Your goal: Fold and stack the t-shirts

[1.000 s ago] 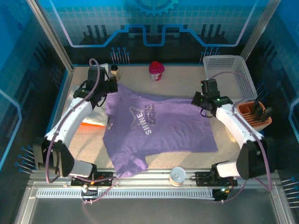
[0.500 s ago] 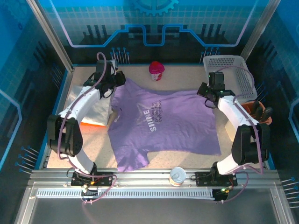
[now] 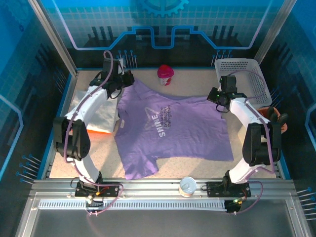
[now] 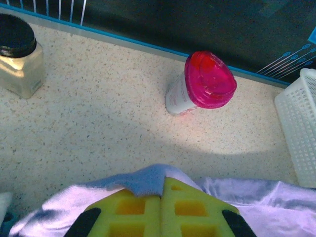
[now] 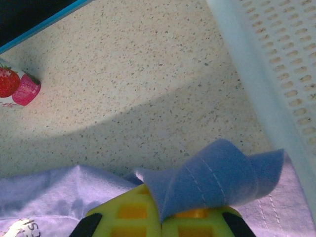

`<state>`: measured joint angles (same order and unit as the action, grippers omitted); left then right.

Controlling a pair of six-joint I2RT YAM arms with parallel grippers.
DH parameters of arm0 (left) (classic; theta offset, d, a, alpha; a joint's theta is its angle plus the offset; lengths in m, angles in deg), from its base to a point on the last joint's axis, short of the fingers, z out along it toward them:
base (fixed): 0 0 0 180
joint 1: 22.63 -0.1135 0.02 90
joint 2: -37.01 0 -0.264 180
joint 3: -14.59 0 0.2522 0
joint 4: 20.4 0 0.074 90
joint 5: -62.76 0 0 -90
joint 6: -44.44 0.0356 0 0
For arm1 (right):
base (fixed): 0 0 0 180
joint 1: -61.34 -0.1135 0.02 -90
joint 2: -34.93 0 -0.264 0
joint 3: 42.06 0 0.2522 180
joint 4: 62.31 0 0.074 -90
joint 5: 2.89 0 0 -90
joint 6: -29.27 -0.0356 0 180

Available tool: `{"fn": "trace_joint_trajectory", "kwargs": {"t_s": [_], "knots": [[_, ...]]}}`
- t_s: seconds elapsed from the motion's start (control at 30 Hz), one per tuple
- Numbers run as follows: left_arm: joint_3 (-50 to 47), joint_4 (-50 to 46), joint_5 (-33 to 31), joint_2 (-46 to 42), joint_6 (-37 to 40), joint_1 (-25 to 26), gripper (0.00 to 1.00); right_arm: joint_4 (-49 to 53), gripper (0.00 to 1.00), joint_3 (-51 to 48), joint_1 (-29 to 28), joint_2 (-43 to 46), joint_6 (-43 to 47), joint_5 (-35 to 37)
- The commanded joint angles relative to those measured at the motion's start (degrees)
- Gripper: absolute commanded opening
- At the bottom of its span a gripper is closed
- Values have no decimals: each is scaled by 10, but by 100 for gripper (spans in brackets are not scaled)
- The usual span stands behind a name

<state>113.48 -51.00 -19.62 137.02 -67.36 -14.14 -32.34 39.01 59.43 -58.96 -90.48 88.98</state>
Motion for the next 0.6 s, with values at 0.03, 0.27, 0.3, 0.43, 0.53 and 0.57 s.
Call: {"fn": "trace_joint_trajectory", "kwargs": {"t_s": [0.03, 0.27, 0.3, 0.43, 0.53, 0.57], "knots": [[-43, -19, 11, -38, -19, -13, 0, 33, 0, 15, 3, 19, 8, -19], [-109, -35, 21, -81, -39, -21, 0, 83, 0, 11, 2, 19, 13, -22], [-122, -33, 23, -88, -43, -21, 0, 89, 0, 9, 2, 17, 12, -20], [-168, -24, 37, -104, -58, -21, 0, 100, 0, -1, 2, 9, 9, -14], [-191, -28, 50, -114, -69, -21, 0, 108, 0, -8, 3, 7, 9, -11], [-200, -28, 54, -120, -76, -21, 0, 115, 0, -8, 4, 8, 10, -10]]}}
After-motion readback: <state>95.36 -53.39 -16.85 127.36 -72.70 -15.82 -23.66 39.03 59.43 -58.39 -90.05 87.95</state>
